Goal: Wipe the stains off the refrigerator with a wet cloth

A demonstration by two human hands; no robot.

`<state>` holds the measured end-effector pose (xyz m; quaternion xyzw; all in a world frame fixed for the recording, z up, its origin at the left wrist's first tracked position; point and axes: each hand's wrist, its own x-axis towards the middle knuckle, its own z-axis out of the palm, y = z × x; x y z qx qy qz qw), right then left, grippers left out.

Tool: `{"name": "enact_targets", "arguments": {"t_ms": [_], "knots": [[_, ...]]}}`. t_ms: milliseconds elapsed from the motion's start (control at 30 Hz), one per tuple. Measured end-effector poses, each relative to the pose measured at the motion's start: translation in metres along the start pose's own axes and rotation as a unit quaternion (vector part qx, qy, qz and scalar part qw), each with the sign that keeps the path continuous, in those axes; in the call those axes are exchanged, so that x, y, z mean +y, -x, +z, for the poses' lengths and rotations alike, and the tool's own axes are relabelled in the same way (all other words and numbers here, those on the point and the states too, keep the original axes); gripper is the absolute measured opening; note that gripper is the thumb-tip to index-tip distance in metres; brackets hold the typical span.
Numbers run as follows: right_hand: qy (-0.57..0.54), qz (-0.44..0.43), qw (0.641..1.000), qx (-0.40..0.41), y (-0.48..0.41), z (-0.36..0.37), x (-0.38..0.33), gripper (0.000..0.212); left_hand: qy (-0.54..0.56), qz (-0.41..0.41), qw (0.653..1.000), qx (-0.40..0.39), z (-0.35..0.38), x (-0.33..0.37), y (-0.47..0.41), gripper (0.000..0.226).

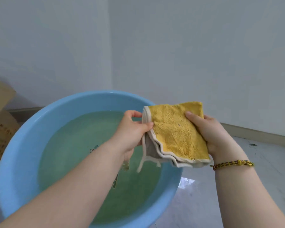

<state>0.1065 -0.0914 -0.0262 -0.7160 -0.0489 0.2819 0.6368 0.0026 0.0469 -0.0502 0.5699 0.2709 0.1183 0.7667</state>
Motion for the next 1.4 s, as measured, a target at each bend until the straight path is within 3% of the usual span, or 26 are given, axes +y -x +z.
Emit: {"name": "enact_targets", "arguments": {"t_ms": [167,367,500,567,667,767,933,1033,1167,1300,1400], "knots": [[0.04,0.079,0.996,0.02,-0.015,-0.021,0.037,0.019,-0.017,-0.079,0.997,0.007,0.016,-0.049,-0.011,0.029],[-0.007,0.096,0.995,0.037,-0.023,-0.025,0.044,0.013,-0.019,-0.076,0.997,-0.014,0.021,-0.05,-0.016,0.027],[0.035,0.113,0.991,0.058,-0.025,-0.021,0.049,0.042,-0.094,-0.047,0.994,0.018,0.028,-0.055,-0.021,0.028],[0.101,0.098,0.987,0.082,-0.027,-0.02,0.053,0.068,-0.184,-0.021,0.981,0.058,0.029,-0.057,-0.024,0.046],[0.098,0.023,0.989,0.109,-0.029,-0.018,0.046,0.077,-0.279,0.105,0.948,0.11,0.031,-0.055,-0.019,0.054],[0.165,-0.022,0.985,0.039,-0.029,0.0,0.044,0.068,-0.33,0.206,0.921,0.031,0.039,-0.058,-0.014,0.048],[0.239,-0.031,0.97,0.025,-0.035,0.018,0.054,0.06,-0.33,0.103,0.926,-0.153,0.031,-0.076,-0.018,0.065],[0.239,-0.03,0.971,0.013,-0.038,0.016,0.054,0.059,-0.362,0.097,0.907,-0.193,0.022,-0.079,-0.025,0.07],[0.194,-0.024,0.98,0.019,-0.035,0.011,0.052,0.059,-0.335,0.106,0.925,-0.146,0.019,-0.073,-0.024,0.063],[0.147,-0.046,0.986,0.07,-0.036,0.004,0.046,0.045,-0.305,0.129,0.943,-0.019,0.015,-0.057,-0.032,0.033],[0.164,-0.064,0.98,0.087,-0.034,0.004,0.048,0.039,-0.301,0.145,0.942,0.024,0.017,-0.043,-0.037,0.015]]}}
